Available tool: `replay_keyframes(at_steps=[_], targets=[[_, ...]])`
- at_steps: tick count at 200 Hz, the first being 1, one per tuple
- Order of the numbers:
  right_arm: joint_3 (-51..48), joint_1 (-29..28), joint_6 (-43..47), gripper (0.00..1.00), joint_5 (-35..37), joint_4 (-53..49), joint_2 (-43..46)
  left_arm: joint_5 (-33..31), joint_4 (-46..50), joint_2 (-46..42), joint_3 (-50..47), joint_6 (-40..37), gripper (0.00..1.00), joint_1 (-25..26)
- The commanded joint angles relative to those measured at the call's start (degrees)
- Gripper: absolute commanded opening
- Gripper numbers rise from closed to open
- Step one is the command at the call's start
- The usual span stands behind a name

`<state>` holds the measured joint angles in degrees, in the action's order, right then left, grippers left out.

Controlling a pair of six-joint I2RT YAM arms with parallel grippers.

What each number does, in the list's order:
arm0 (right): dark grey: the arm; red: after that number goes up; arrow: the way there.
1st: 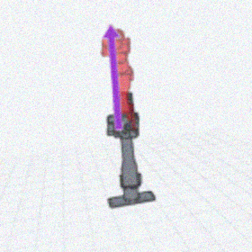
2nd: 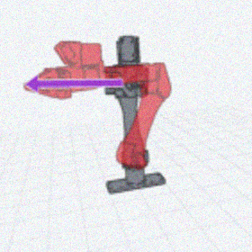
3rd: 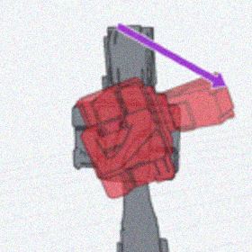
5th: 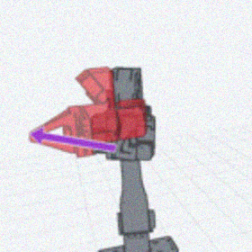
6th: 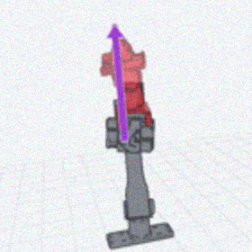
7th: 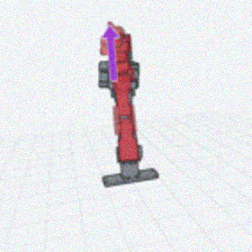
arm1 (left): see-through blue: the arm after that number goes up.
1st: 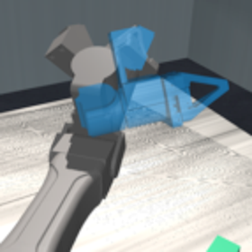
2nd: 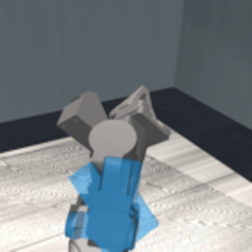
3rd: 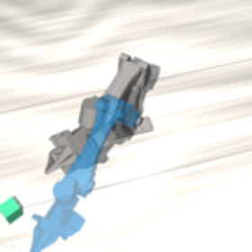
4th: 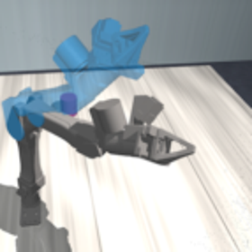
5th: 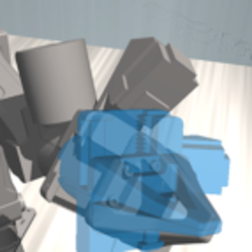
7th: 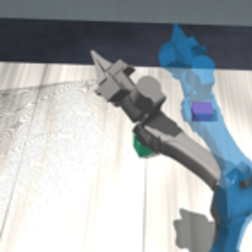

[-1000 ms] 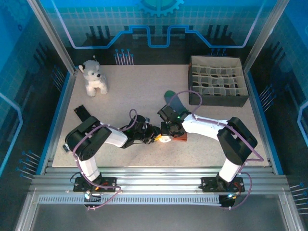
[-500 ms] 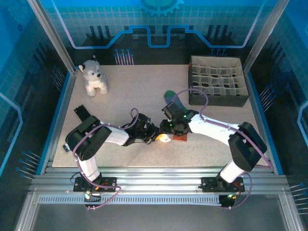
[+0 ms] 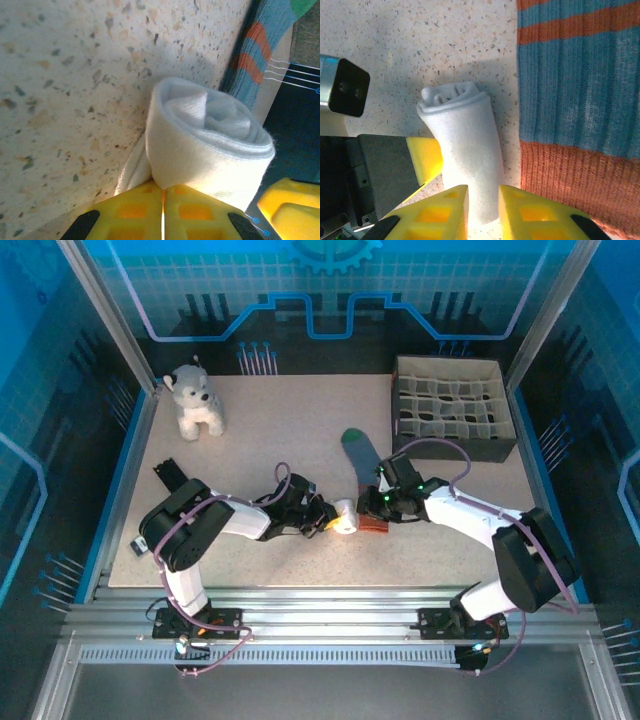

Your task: Roll the socks

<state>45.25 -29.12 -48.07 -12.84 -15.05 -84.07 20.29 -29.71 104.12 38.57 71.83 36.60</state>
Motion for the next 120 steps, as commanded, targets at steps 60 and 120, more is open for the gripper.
replay_keyframes(at_steps=[60,120], targets=[[-4.13,2.37,-3.96,0.29,-9.04,15.17,-7.34,-0.34,8.95,4.07,-0.03,-2.27,0.05,0.40],[-5.46,2.07,-4.62,0.29,-10.78,17.95,-10.15,0.61,7.89,5.31,0.43,-2.22,0.04,0.40]])
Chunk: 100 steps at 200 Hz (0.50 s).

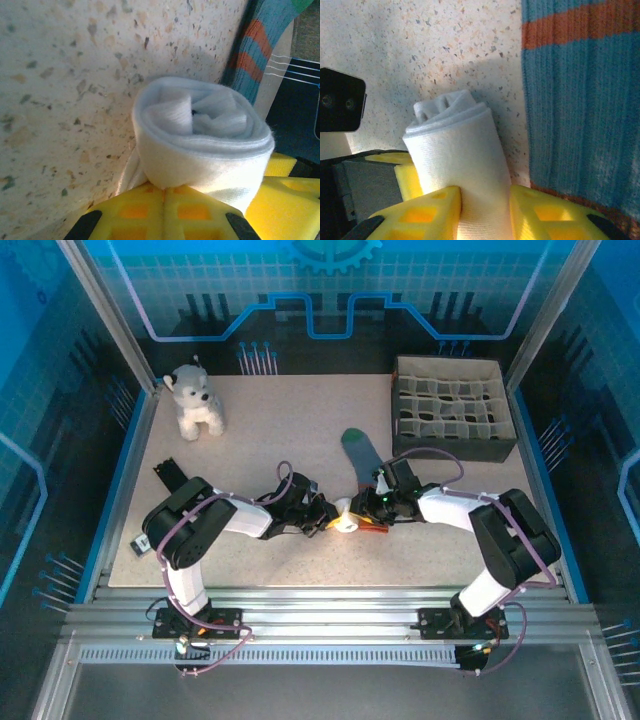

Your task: Roll the socks

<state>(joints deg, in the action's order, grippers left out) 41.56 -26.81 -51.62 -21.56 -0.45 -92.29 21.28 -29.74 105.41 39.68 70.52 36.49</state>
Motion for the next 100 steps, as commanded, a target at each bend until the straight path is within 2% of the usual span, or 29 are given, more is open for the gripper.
replay_keyframes(at_steps=[1,27,100], targets=[[-1.84,-0.26,-1.10,0.29,-2.07,3.48,-1.93,-0.37,7.93,4.02,-0.67,-0.95,0.04,0.51],[-3.55,-1.02,-2.26,0.26,-2.85,6.42,-1.74,-0.05,8.25,4.19,-0.26,-1.17,0.04,0.51],[-4.95,-4.19,-2.04,0.34,-2.00,8.00,-0.16,0.34,10.69,3.93,0.45,-2.33,0.04,0.25]])
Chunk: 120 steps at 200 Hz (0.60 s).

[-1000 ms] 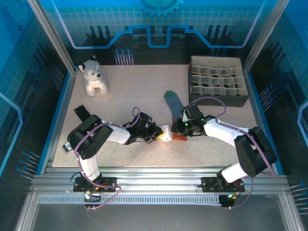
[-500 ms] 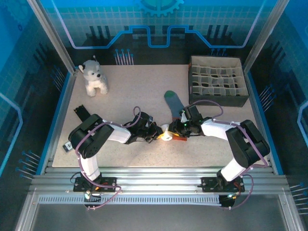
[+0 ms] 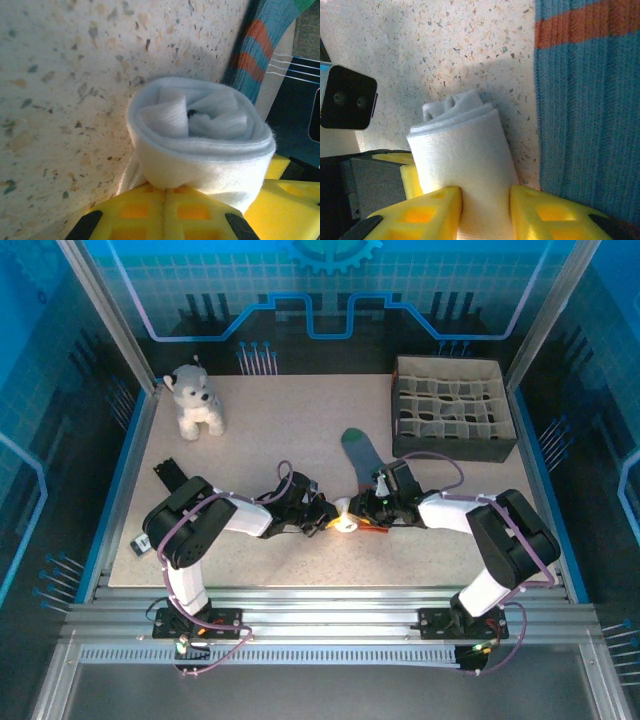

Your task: Roll the socks

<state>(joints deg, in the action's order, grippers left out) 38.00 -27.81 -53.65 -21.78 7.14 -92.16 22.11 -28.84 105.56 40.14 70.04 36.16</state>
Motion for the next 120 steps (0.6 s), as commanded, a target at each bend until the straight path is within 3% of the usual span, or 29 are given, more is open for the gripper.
replay_keyframes(at_steps=[1,48,120], targets=[[-1.41,-3.20,0.01,0.33,-1.74,0.42,-0.25,-0.49,9.83,3.78,0.01,-1.89,0.04,0.58],[-0.31,-4.46,1.51,0.28,-1.75,-0.47,-0.37,-0.14,12.28,3.61,1.03,-3.33,0.04,0.40],[-0.03,-5.43,2.40,0.35,-3.04,0.69,-0.71,0.13,16.30,2.81,2.33,-6.12,0.03,-0.60]])
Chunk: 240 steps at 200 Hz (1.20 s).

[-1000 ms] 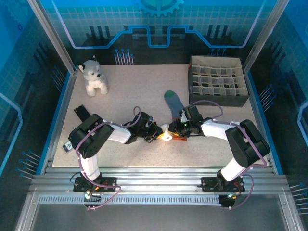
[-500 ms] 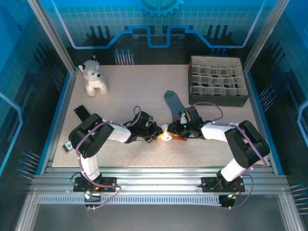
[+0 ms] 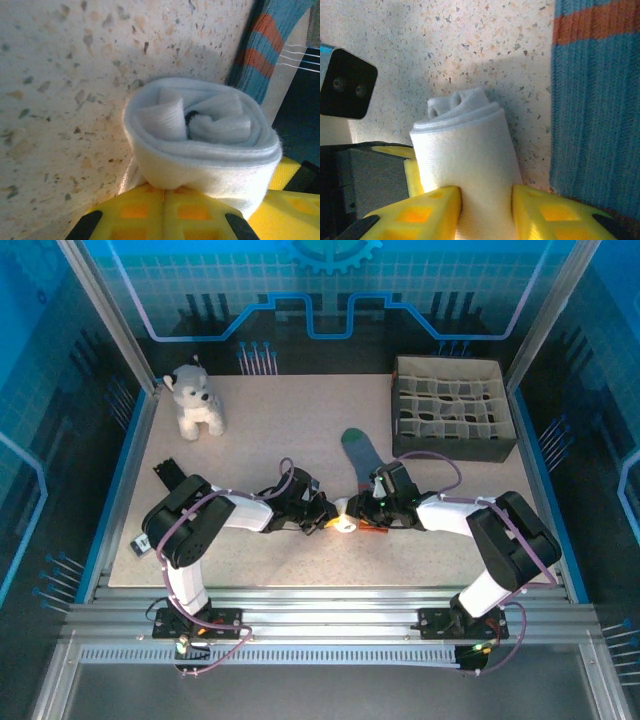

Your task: Roll the socks

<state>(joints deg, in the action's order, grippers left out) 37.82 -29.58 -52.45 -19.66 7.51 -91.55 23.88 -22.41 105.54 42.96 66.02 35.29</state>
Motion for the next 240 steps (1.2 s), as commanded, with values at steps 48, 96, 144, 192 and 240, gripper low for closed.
replay_keyframes(at_steps=[48,96,144,192,240], targets=[[-1.13,-3.61,0.23,0.37,-6.43,4.14,-1.29,-1.12,9.49,3.25,-0.55,-2.21,0.03,-0.06],[-1.05,-3.62,0.24,0.44,-8.11,5.35,-2.32,-0.37,8.73,3.98,-0.20,-2.39,0.03,-0.39],[0.12,-3.60,1.37,0.42,-8.57,2.72,-3.47,0.19,8.75,4.15,0.13,-2.80,0.03,-0.48],[2.39,-4.02,2.94,0.21,-8.19,-1.73,-4.74,0.71,10.04,3.72,0.68,-3.79,0.03,-0.57],[4.27,-4.55,5.35,0.05,-5.35,-7.06,-3.61,1.06,16.28,1.81,2.82,-8.15,0.10,-0.84]])
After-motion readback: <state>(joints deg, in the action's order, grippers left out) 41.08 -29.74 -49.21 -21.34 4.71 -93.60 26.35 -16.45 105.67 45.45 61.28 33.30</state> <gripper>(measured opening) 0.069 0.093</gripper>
